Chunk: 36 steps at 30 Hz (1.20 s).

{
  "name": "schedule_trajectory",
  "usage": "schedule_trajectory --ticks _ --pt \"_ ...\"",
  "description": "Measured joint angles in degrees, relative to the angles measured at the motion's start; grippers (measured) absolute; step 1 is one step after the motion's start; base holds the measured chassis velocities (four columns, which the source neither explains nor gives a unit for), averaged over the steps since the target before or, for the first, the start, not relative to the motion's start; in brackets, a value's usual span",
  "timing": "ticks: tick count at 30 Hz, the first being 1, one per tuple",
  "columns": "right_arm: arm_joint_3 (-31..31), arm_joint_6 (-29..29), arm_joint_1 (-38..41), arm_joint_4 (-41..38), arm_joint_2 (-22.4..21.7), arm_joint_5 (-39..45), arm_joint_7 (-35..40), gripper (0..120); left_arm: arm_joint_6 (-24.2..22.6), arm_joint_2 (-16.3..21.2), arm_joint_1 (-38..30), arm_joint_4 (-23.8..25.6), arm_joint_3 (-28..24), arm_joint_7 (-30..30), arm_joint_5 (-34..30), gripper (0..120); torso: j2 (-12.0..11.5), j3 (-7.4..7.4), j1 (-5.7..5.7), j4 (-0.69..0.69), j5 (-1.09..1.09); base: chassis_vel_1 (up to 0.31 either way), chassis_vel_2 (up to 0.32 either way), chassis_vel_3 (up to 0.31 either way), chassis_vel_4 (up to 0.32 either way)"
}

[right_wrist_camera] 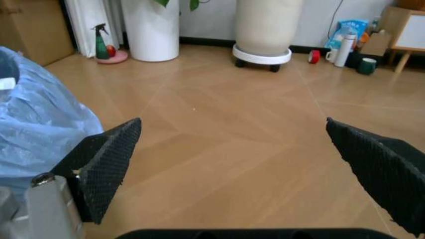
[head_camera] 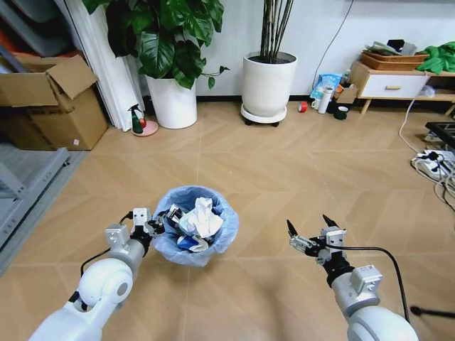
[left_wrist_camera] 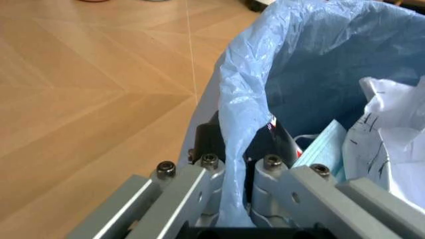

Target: Pick up the trash bin and place the garbage on the floor into it.

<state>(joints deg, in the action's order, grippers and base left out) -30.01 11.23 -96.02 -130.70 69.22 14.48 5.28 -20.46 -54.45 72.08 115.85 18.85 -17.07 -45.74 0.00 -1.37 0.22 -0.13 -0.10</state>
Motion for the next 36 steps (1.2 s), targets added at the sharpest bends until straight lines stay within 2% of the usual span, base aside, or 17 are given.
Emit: schedule_trajectory --ticks 2,10,12,15,16,22,28,34,36 --pt "-0.06 -0.02 0.01 0.01 -0.05 0.0 0.0 100 0.02 -0.14 0.15 0.05 0.01 -0.1 0.06 0 0.0 0.0 0.0 0.01 0.07 0.306 -0.249 -0.306 0.26" --pt "-0.24 -0.17 -0.07 0.06 0.02 0.0 -0.01 100 0.05 -0.05 0.31 0.35 0.02 -0.4 0.1 0 0.0 0.0 0.0 0.02 0.03 0.317 -0.266 -0.3 0.266" --pt "-0.37 -0.26 -0.22 0.07 0.05 0.0 -0.01 100 0.05 -0.01 0.31 0.41 0.02 -0.44 0.1 0 0.0 0.0 0.0 0.0 0.1 0.302 -0.244 -0.298 0.241" --pt "-0.62 -0.48 -0.61 0.07 0.12 0.0 -0.11 100 0.06 -0.3 0.43 0.45 0.02 -0.51 0.13 0 0.0 0.0 0.0 0.0 -0.01 0.29 -0.261 -0.3 0.248" --pt "-0.75 -0.74 -0.77 0.13 0.14 0.06 -0.48 100 0.07 -0.47 0.52 0.46 -0.01 -0.6 0.19 0 0.0 0.0 0.0 0.01 0.08 0.287 -0.234 -0.288 0.26" --pt "-1.28 -1.57 -0.62 0.5 0.31 1.06 -1.14 100 0.09 -1.19 0.74 0.45 -0.1 -1.23 0.47 0 0.0 0.02 -0.02 0.0 0.07 0.228 -0.188 -0.216 0.216" --pt "-2.13 -1.5 1.15 1.21 0.5 2.6 -0.87 100 -0.25 -2.05 1.17 0.29 0.36 -6.25 -0.03 0 0.0 -0.01 0.0 -0.01 0.07 0.039 -0.043 -0.012 0.057" --pt "-2.15 -1.32 2.01 1.73 0.42 3.2 -0.64 100 -0.46 -4.51 1.83 -0.78 1.75 -14.07 -5.11 0 0.0 -0.02 0.02 0.01 0.06 -0.048 0.039 0.057 -0.044" --pt "-2.15 -1.32 1.97 1.74 0.43 3.21 -0.63 100 -0.46 -4.82 1.82 -0.94 1.86 -14.61 -5.41 0 0.0 -0.02 0.02 0.01 0.06 0.0 0.0 0.0 0.0"
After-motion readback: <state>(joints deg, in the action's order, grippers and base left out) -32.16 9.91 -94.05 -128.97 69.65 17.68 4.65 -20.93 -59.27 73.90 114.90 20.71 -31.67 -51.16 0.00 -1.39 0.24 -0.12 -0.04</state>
